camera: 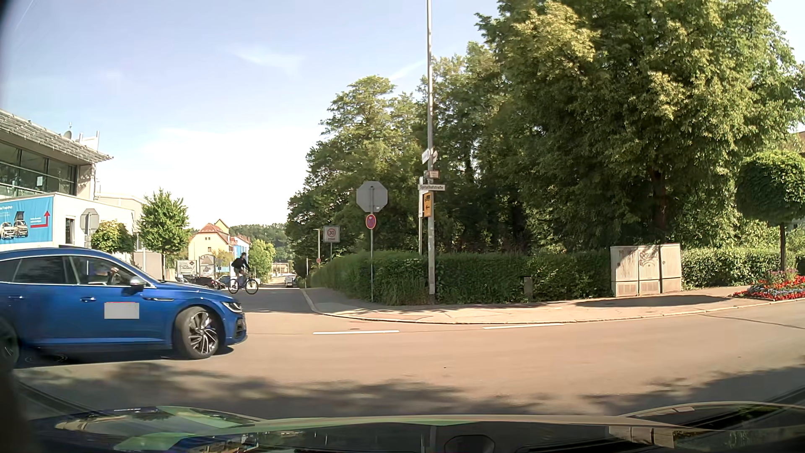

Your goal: Follow the waypoints while adhering to traffic rules and regulations

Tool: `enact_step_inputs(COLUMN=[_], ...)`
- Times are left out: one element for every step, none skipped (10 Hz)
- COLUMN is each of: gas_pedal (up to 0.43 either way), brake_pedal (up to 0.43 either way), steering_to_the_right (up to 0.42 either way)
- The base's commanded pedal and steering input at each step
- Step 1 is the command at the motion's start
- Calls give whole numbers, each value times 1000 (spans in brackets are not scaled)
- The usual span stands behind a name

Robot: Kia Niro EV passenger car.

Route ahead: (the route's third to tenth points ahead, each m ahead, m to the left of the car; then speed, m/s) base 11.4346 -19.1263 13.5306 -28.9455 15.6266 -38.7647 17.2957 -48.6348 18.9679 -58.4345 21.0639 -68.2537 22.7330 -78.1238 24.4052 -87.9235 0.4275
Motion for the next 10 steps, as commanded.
enact_step_inputs(gas_pedal=[0, 0, 0, 0, 0, 0, 0, 0, 0, 0], brake_pedal=[0, 0, 0, 0, 0, 0, 0, 0, 0, 0], steering_to_the_right=[240, 239, 239, 242, 246, 248, 244, 239, 234, 234])
